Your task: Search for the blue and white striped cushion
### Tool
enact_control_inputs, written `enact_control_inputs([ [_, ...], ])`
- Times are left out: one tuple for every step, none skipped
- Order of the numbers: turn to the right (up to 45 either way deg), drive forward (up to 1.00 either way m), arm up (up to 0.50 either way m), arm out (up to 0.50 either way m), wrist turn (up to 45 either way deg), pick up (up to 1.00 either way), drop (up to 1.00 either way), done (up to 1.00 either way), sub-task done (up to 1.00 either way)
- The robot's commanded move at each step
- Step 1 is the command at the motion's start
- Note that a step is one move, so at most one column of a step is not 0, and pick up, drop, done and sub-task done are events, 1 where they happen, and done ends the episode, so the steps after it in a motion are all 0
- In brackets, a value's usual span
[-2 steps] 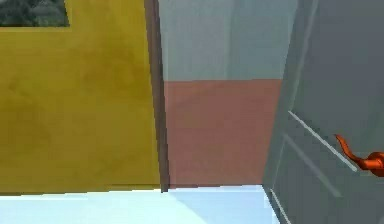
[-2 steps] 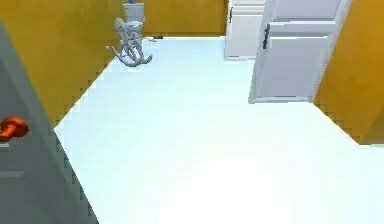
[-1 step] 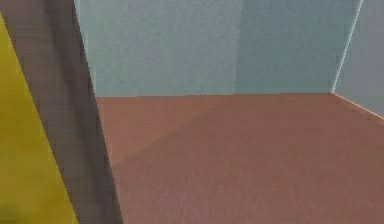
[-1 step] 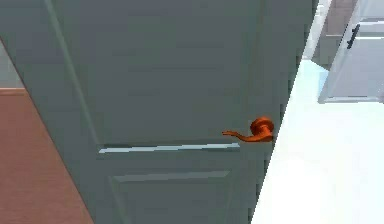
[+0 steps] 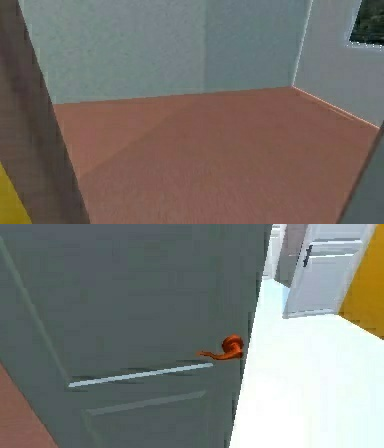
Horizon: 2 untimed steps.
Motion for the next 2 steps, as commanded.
enact_control_inputs([
  [0.0,0.35,0.0,0.0,0.0,0.0,0.0,0.0,0.0],
  [-9.0,0.0,0.0,0.0,0.0,0.0,0.0,0.0,0.0],
])
